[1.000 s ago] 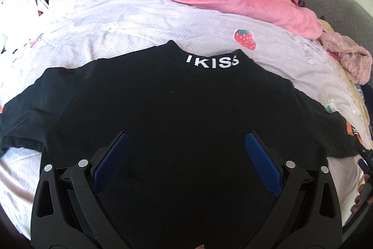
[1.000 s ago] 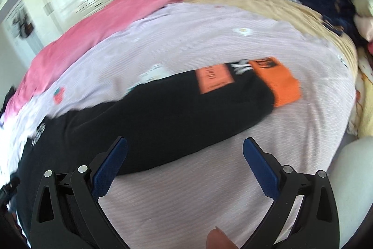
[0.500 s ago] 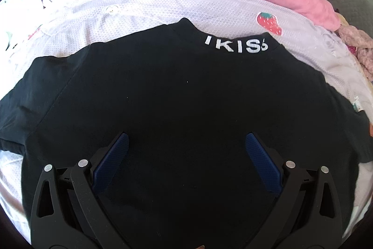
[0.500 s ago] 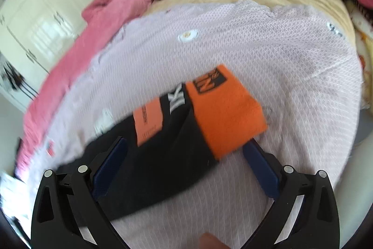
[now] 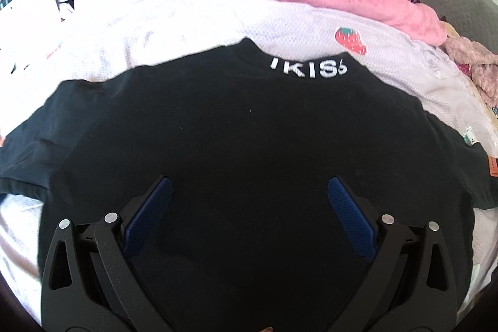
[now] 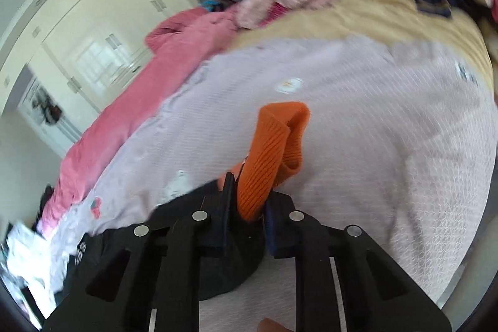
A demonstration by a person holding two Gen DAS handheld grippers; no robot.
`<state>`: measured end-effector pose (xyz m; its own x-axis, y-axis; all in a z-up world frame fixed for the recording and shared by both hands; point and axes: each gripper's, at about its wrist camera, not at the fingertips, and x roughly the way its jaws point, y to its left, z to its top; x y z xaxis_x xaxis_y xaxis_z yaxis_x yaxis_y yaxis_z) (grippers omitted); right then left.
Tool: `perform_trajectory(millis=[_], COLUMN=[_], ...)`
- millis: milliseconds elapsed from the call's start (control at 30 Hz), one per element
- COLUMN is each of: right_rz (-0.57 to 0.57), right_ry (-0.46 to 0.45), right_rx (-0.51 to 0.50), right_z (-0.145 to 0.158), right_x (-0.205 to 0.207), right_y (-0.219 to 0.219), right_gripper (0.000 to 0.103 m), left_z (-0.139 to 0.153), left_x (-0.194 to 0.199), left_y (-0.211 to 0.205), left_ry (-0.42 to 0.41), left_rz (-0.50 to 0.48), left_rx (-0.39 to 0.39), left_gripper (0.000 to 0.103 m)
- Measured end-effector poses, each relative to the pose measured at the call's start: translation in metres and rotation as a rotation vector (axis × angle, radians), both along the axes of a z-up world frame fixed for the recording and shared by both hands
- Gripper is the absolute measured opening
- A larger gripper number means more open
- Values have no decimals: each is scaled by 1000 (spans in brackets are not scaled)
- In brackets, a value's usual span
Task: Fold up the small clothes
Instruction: 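Grasp the orange-patched sleeve cuff with the right gripper and lift it, then carry the held sleeve across the sweatshirt body with the right gripper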
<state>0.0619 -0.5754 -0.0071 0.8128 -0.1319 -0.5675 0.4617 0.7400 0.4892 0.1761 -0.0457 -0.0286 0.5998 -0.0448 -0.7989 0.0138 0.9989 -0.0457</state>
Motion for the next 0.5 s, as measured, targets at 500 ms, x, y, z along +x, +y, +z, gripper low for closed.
perform_trajectory(millis=[500], right_rz=[458], right_ry=[-106], right_rx=[-66], right_z=[61], right_x=[56], right_y=[177], right_gripper=[11], left_z=[22], left_x=[-21], left_y=[45], left_ry=[-43], left_rz=[86], left_rx=[-67], left_gripper=[94])
